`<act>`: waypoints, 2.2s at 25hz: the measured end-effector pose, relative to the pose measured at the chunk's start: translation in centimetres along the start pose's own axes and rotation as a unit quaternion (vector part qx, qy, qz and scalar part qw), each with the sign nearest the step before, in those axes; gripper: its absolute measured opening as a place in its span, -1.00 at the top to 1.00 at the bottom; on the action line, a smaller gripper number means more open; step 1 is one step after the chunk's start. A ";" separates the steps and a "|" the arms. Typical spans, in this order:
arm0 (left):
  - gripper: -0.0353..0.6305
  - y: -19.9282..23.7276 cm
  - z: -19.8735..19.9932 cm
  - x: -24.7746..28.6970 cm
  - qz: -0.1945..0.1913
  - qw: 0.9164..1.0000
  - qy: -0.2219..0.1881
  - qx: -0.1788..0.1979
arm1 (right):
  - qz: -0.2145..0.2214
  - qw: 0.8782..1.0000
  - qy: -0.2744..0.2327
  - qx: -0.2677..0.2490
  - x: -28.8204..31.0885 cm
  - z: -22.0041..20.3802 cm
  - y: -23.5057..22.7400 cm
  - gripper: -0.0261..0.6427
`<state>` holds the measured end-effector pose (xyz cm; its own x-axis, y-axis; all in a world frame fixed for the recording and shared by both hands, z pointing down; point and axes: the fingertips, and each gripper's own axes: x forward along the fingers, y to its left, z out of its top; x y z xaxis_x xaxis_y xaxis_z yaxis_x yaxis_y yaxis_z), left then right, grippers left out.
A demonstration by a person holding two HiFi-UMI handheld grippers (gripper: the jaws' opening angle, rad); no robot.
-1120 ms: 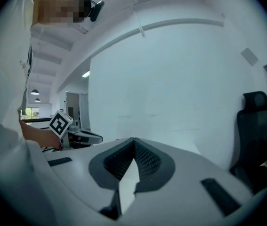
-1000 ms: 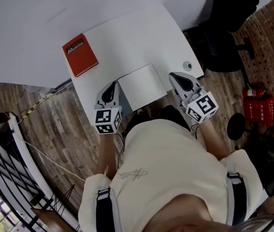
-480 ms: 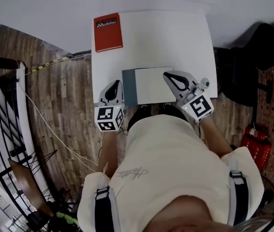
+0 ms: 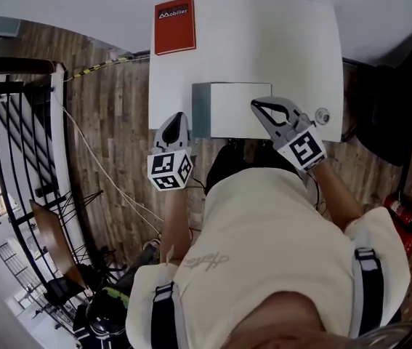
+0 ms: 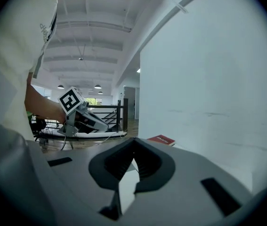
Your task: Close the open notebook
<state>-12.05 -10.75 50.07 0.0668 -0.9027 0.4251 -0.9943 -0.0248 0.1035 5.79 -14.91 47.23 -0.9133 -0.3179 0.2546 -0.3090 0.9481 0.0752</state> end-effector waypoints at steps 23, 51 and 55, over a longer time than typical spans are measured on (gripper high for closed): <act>0.83 6.2 -16.1 -0.7 -0.014 0.990 0.121 -0.065 | -0.038 0.999 0.004 0.039 1.4 0.4 5.1 0.90; 0.63 5.2 -27.4 3.9 -0.175 0.919 0.277 -0.221 | -0.157 0.982 0.074 0.073 1.6 -2.1 6.1 0.90; 0.66 4.9 -27.6 3.9 -0.198 0.909 0.278 -0.238 | -0.158 0.981 0.083 0.073 1.6 -2.4 6.3 0.90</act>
<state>-14.35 -2.52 77.02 0.5747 -0.5029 0.6455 -0.7434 0.0090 0.6688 3.07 -9.43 50.43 -0.7145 -0.5776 0.3948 -0.6146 0.7878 0.0401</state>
